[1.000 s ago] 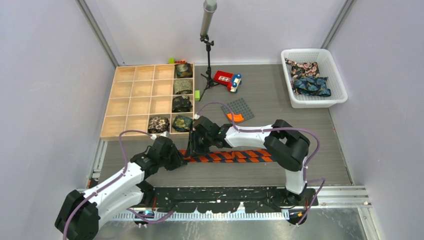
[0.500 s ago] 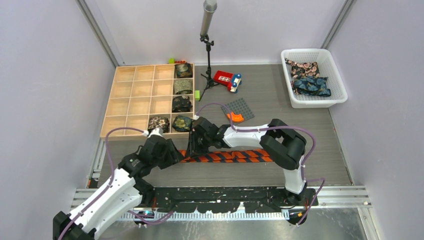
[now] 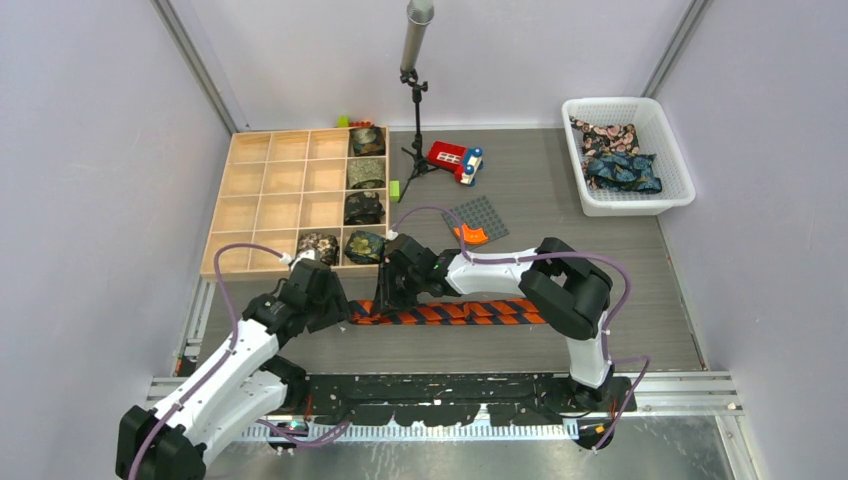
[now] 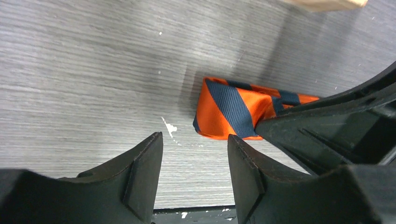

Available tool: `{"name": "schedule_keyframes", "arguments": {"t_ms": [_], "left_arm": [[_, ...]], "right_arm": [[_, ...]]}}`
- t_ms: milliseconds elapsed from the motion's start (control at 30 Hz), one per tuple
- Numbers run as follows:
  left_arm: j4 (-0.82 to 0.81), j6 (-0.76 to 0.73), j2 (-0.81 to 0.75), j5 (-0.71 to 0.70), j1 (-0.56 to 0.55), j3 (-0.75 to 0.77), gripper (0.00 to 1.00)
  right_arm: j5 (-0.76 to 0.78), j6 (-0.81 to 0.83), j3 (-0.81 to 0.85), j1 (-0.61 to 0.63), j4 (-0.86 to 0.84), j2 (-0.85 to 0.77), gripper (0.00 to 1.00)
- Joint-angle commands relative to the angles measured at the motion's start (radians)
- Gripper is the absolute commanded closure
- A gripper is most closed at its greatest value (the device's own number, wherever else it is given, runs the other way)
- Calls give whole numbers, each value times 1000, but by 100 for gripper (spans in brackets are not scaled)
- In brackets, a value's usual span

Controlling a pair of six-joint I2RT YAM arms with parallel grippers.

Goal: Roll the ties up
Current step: Roll the tie at the center of the board.

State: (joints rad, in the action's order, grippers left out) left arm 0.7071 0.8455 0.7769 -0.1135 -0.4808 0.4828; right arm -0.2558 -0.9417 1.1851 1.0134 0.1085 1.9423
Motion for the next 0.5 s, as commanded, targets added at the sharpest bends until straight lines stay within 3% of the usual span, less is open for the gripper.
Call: {"name": "schedule_keyframes", "arguments": {"t_ms": [0,467], "left_arm": [[-100,-80,20,73,64,6,46],[-262,-83,134,210,114,-68,53]], "right_arm": [[7,14,6,6,-20,9,65],[4,16,8,5,-20,15,65]]}}
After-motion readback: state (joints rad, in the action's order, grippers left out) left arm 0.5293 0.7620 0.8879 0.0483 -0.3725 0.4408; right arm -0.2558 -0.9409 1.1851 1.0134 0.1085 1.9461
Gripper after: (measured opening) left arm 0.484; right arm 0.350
